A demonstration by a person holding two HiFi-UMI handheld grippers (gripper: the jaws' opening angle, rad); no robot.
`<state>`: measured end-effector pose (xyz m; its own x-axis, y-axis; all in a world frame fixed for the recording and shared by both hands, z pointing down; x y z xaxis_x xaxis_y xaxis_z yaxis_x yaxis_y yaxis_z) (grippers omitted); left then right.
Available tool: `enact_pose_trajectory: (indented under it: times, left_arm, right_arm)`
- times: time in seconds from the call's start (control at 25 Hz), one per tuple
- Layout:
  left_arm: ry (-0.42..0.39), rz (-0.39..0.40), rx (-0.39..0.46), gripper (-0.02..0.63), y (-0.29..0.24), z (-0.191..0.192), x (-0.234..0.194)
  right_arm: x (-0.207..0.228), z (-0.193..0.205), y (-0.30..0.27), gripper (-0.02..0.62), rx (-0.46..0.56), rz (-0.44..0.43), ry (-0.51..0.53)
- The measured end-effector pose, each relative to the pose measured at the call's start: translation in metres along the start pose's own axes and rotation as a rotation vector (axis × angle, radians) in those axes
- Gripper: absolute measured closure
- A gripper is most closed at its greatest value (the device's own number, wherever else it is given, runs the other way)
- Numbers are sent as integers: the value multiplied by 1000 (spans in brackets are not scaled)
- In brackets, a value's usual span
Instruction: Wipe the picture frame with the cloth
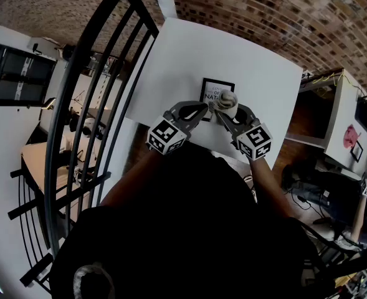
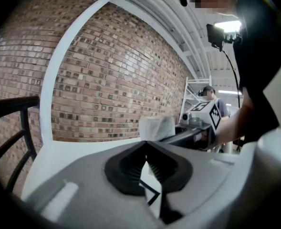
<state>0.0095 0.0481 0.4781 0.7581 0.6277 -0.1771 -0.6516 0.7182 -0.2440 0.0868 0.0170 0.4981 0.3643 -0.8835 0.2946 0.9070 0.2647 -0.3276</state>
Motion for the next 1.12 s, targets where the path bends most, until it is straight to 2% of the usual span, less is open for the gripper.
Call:
enact_pose_trajectory:
  times: [0.16,0.4,0.56,0.8,0.96,1.12]
  left_arm:
    - [-26,2,24,604,8,-8,-38]
    - [-43,95,46,604,7,-22,-77]
    - [-80,99,52,604,2,-17,-104]
    - [-68,70,-25,604,-5,17,-121]
    - [-45,41,-65,604,-10,26,-127]
    - [-23,-11,-81,604,-15,29,-132]
  right_arm:
    - [3,-11,-35,491,-19,30,26]
    - [13,-34,-64,492,-50,132,24]
    - [29,-35,-88,491,-88,184,10]
    - [51,-7,-117,491,-197,192,-43]
    - [76,18,-138,491,-286,187,-73]
    - [103,55,-157,490,-368,217,-158]
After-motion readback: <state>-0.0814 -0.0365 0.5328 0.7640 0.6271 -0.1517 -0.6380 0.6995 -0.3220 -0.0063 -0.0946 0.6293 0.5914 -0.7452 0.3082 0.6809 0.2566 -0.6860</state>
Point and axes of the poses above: the fingertips, and each gripper's own axes: y backward along the fingers, x to its right, z out of its underside, the point moved 3 cm from there along y, backward along the fingers, and after that the axes turned 4 degrees about -y, right-handed, at the moved point
